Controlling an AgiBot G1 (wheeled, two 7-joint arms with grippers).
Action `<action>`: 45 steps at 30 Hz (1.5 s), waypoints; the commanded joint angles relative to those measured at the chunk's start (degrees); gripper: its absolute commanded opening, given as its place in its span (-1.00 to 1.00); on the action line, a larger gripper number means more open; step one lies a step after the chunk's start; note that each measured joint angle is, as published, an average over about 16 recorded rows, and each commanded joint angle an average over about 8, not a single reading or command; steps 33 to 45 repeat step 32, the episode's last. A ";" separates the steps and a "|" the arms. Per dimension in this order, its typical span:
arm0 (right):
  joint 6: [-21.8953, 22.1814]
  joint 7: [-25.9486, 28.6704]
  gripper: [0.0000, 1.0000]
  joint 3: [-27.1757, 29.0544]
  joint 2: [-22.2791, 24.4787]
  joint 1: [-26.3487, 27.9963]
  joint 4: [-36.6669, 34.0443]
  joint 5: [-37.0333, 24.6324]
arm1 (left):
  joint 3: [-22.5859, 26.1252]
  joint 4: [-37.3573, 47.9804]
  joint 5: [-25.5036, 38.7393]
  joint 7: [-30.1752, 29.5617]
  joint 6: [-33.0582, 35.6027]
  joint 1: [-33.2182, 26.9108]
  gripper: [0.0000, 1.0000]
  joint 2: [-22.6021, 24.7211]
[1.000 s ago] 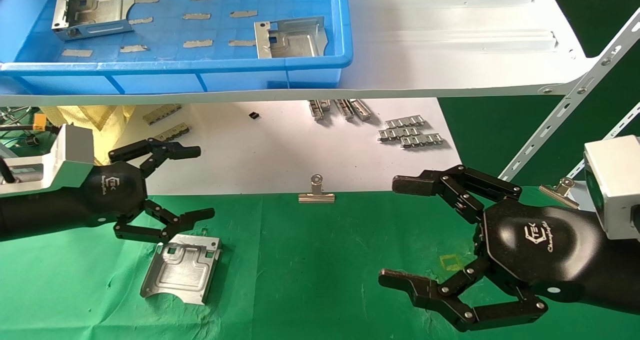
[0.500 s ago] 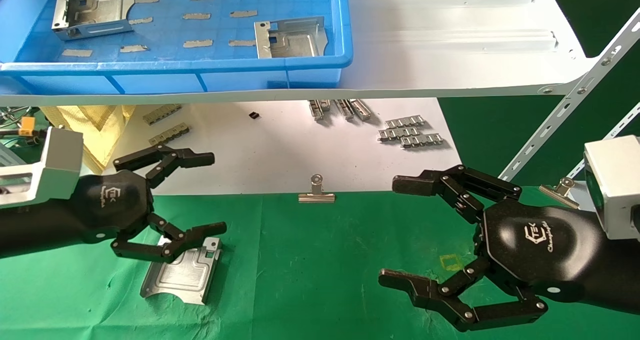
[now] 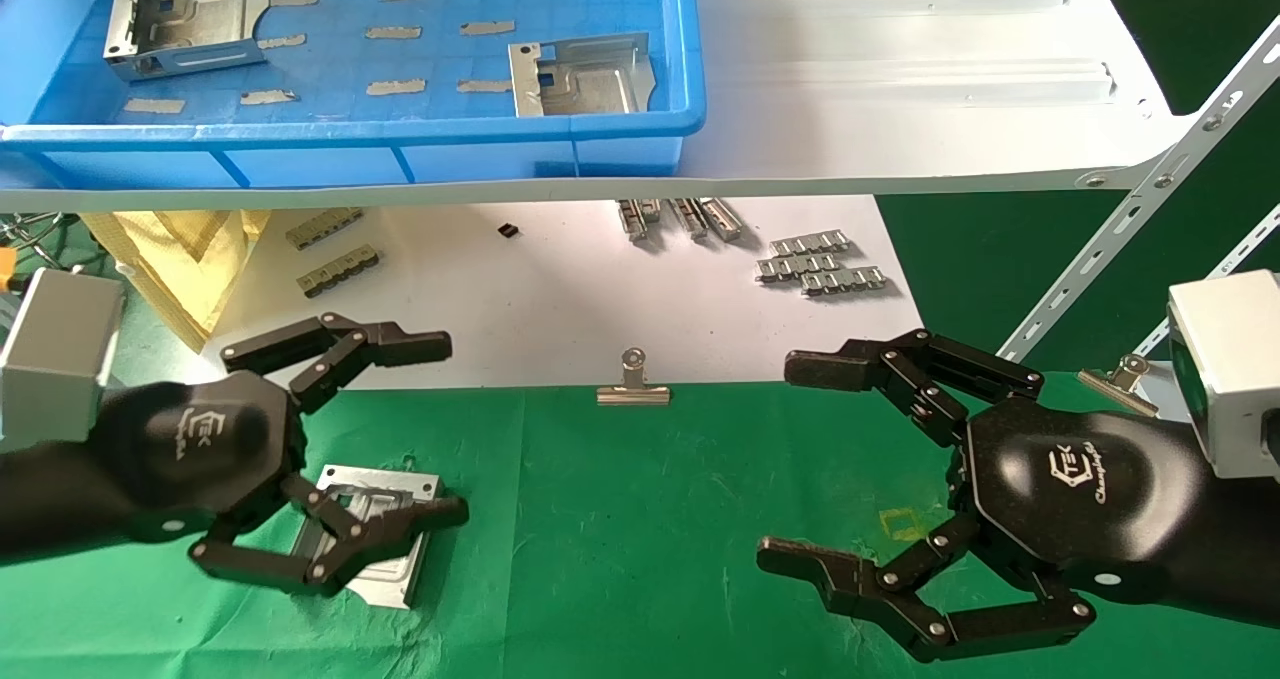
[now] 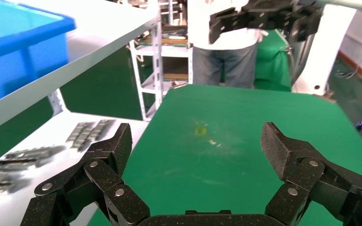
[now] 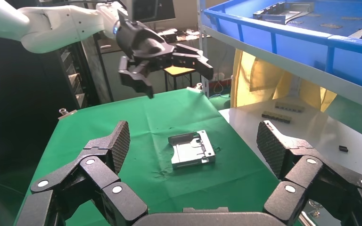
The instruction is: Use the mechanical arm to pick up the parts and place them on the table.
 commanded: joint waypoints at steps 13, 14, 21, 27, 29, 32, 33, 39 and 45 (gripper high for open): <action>0.00 0.00 1.00 0.00 0.00 0.00 0.00 0.00 | -6.99 -14.09 -2.34 -9.59 -1.34 7.61 1.00 -2.58; 0.00 0.00 1.00 0.00 0.00 0.00 0.00 0.01 | -7.36 -14.84 -2.48 -10.02 -1.40 8.01 1.00 -2.71; 0.01 0.00 1.00 0.00 0.00 -0.01 -0.01 0.01 | -8.31 -16.69 -2.90 -10.82 -1.60 9.03 1.00 -3.07; 0.01 0.00 1.00 0.00 0.00 -0.01 -0.01 0.01 | -7.93 -15.88 -2.80 -10.51 -1.58 8.64 1.00 -2.96; 0.01 0.00 1.00 0.00 0.00 -0.01 -0.01 0.01 | -7.83 -15.69 -2.76 -10.43 -1.56 8.54 1.00 -2.92; 0.01 0.00 1.00 0.00 0.00 -0.01 -0.01 0.01 | -7.76 -15.54 -2.72 -10.38 -1.55 8.47 1.00 -2.90; 0.01 0.00 1.00 0.00 0.00 -0.01 -0.01 0.01 | -7.76 -15.54 -2.72 -10.38 -1.55 8.47 1.00 -2.90; 0.01 0.00 1.00 0.00 0.00 -0.01 -0.01 0.01 | -7.76 -15.54 -2.72 -10.38 -1.55 8.47 1.00 -2.90; 0.01 0.00 1.00 0.00 0.00 -0.01 -0.01 0.01 | -7.76 -15.54 -2.72 -10.38 -1.55 8.47 1.00 -2.90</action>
